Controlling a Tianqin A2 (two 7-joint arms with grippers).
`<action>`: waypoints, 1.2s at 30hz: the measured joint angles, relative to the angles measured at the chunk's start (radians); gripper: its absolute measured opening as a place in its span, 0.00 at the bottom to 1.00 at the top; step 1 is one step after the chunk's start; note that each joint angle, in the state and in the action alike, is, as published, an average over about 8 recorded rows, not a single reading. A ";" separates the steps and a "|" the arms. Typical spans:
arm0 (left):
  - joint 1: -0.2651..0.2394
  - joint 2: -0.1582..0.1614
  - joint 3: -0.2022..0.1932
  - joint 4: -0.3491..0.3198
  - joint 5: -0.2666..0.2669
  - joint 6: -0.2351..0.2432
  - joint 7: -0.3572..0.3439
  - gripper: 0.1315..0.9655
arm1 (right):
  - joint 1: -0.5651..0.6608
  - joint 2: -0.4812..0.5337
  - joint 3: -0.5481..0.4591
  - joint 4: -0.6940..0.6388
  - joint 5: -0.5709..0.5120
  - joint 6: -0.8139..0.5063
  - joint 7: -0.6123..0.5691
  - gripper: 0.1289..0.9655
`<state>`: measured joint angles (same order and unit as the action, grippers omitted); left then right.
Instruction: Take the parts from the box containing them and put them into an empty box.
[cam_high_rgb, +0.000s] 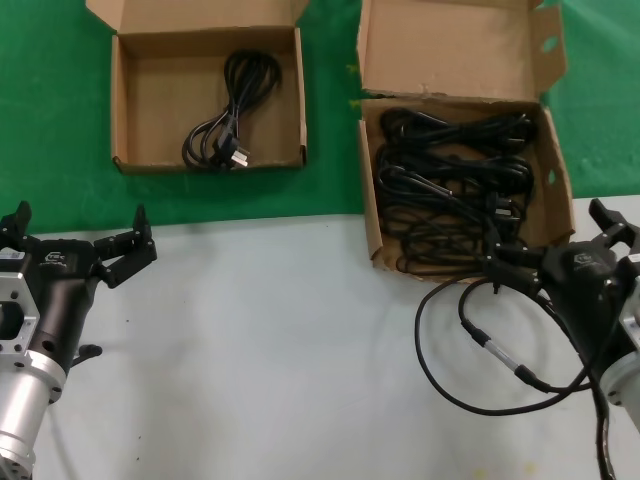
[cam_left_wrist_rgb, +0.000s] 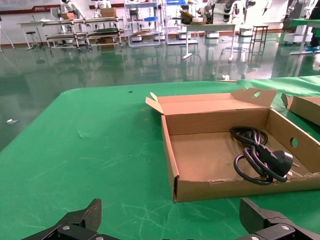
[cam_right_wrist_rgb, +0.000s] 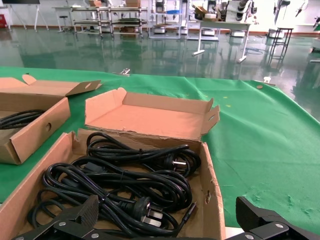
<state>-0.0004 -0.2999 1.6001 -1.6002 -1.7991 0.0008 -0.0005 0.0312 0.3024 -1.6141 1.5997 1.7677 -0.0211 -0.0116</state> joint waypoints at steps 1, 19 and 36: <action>0.000 0.000 0.000 0.000 0.000 0.000 0.000 1.00 | 0.000 0.000 0.000 0.000 0.000 0.000 0.000 1.00; 0.000 0.000 0.000 0.000 0.000 0.000 0.000 1.00 | 0.000 0.000 0.000 0.000 0.000 0.000 0.000 1.00; 0.000 0.000 0.000 0.000 0.000 0.000 0.000 1.00 | 0.000 0.000 0.000 0.000 0.000 0.000 0.000 1.00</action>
<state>-0.0004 -0.2999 1.6001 -1.6002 -1.7991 0.0008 -0.0005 0.0312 0.3024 -1.6141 1.5997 1.7677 -0.0211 -0.0116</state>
